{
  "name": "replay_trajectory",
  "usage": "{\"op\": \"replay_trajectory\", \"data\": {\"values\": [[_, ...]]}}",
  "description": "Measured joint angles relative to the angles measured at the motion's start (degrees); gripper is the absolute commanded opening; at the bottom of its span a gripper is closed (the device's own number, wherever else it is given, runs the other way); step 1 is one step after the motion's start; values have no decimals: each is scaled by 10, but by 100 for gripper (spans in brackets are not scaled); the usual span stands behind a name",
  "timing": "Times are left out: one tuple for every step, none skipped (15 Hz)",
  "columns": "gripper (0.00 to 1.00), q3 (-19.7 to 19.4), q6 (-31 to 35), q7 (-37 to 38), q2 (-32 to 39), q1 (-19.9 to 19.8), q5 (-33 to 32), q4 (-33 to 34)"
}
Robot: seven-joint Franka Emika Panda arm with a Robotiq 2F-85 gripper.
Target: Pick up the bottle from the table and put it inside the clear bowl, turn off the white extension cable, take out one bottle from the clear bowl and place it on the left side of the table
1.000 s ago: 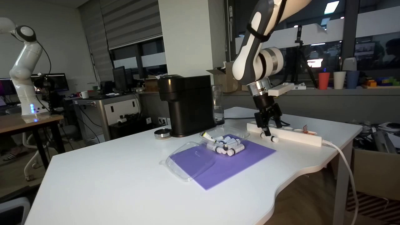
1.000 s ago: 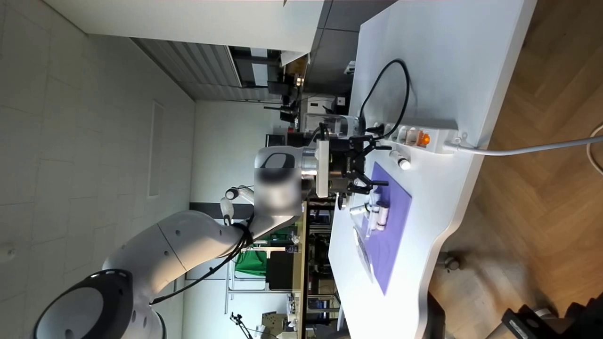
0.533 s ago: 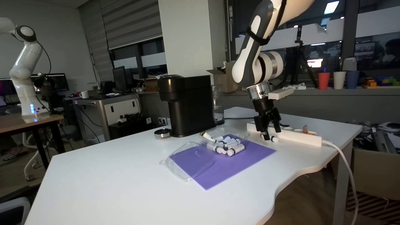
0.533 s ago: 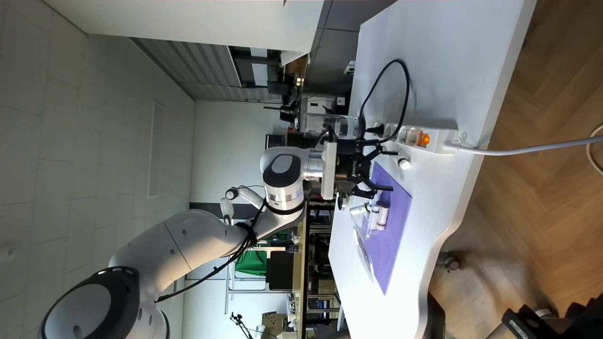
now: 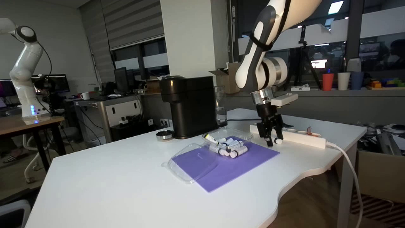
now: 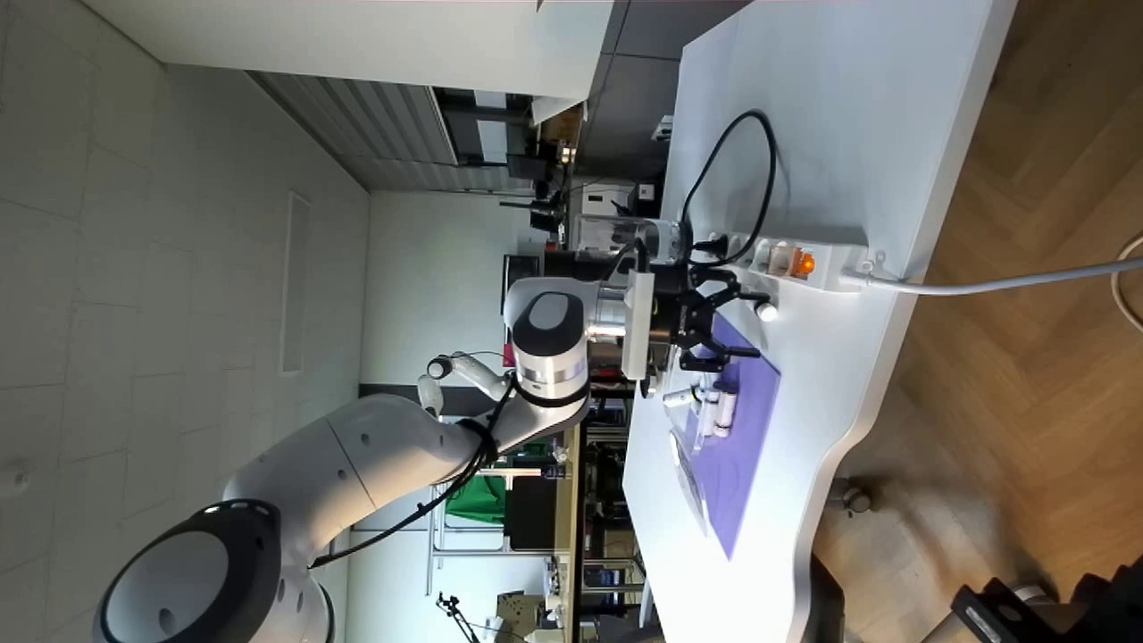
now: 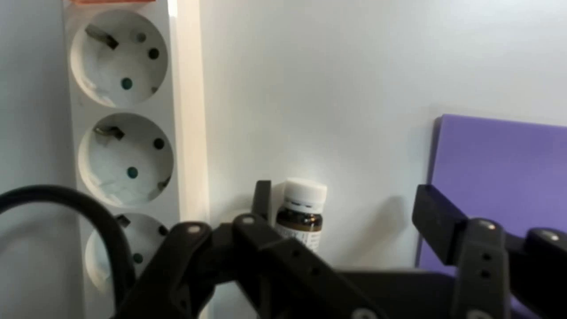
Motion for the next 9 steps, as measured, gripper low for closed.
{"op": "replay_trajectory", "data": {"values": [[45, 0, 10, 1, 3, 0, 0, 0], [39, -1, 19, 2, 5, 0, 0, 0], [32, -1, 21, 2, 6, 0, 1, 1], [26, -1, 23, 2, 6, 0, 1, 2], [17, -1, 24, 3, 6, 0, 1, 3], [11, -1, 27, 4, 6, 0, 1, 4], [5, -2, 29, 4, 6, 0, 1, 5], [7, -2, 30, 5, 5, 0, 1, 6], [7, -2, 30, 8, 5, 0, 2, 6]]}}
